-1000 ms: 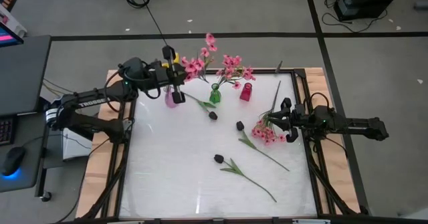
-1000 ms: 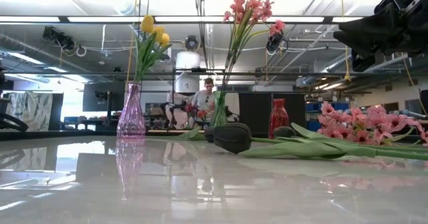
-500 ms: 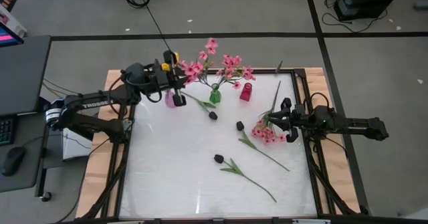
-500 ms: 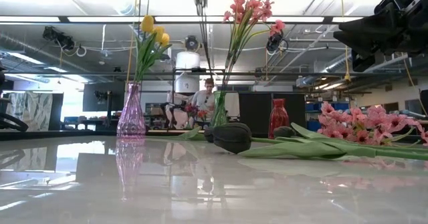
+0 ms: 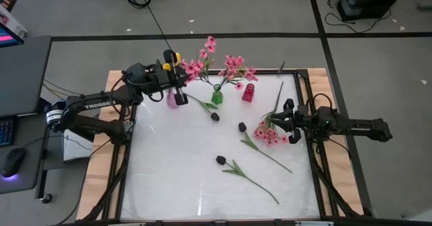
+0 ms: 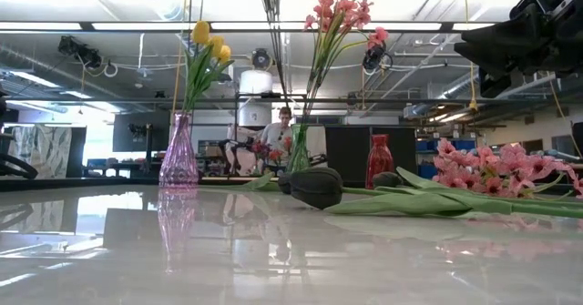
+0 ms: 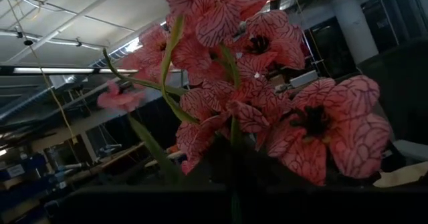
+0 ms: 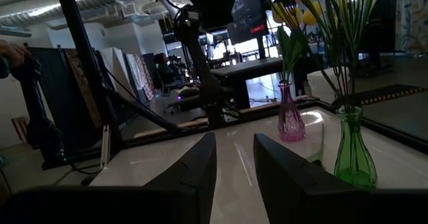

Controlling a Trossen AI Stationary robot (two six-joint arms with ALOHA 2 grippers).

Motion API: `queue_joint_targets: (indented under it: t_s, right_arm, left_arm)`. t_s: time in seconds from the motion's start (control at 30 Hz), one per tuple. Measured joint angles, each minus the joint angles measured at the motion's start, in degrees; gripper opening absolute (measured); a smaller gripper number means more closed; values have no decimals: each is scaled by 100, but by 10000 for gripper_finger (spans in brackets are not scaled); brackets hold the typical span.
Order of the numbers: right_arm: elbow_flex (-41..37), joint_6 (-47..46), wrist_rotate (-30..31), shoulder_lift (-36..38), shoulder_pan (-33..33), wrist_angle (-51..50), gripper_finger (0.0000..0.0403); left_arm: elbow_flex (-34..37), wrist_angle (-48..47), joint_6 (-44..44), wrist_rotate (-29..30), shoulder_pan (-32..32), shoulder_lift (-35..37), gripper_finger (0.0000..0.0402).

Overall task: Sort flowers into vase by color
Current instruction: Put the left pink flower into the green vase

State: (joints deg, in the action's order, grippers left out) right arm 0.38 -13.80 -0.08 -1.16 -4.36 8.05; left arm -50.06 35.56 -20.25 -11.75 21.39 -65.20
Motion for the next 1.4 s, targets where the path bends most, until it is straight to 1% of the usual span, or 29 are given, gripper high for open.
queue_joint_targets:
  t_s: [0.2, 0.43, 0.8, 1.4]
  right_arm:
    - [0, 0, 0, -1, 1, 0, 110]
    - [0, 0, 0, 1, 2, -2, 110]
    - [0, 0, 0, 0, 2, 0, 110]
    - [0, 0, 0, 0, 2, 0, 110]
  left_arm:
    - [0, 256, 82, -53, -11, -198, 9]
    - [0, 246, 146, -61, -1, -236, 11]
    - [0, 224, 223, -59, 2, -550, 11]
    - [-4, 235, 205, -57, 68, -875, 11]
